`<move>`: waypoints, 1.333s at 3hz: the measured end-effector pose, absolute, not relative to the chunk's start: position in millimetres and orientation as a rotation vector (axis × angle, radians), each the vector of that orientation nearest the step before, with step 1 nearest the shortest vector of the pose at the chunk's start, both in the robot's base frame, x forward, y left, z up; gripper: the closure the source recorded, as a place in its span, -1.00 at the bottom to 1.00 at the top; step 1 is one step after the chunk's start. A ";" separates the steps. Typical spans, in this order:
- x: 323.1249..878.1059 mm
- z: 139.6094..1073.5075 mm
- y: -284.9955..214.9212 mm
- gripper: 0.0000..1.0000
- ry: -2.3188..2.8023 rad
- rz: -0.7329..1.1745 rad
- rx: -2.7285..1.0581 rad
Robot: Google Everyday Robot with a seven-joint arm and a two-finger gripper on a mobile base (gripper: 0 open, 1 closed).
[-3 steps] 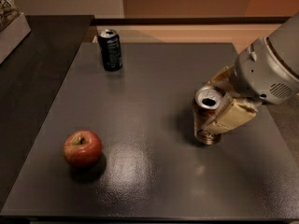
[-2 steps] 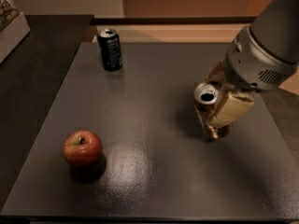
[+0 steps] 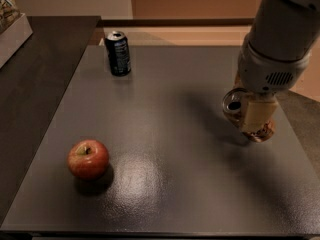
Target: Knock orange can over
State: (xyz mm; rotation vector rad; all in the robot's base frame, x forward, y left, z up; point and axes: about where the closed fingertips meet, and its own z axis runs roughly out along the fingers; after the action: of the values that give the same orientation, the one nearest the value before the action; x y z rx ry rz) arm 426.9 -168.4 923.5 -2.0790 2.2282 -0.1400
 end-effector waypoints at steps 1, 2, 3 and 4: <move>433.0 914.9 -180.4 1.00 2.270 -0.272 -2.136; 434.7 903.1 -183.9 0.66 2.287 -0.347 -2.186; 433.5 893.5 -178.3 0.20 2.279 -0.365 -2.226; 430.4 887.1 -166.0 -0.27 2.256 -0.363 -2.265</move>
Offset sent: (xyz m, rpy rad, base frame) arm -0.0023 -0.0264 -0.0359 -0.2933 0.0738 0.0180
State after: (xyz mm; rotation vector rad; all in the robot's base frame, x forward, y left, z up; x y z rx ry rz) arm 430.4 -166.0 887.1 -2.2654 2.2559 -0.3628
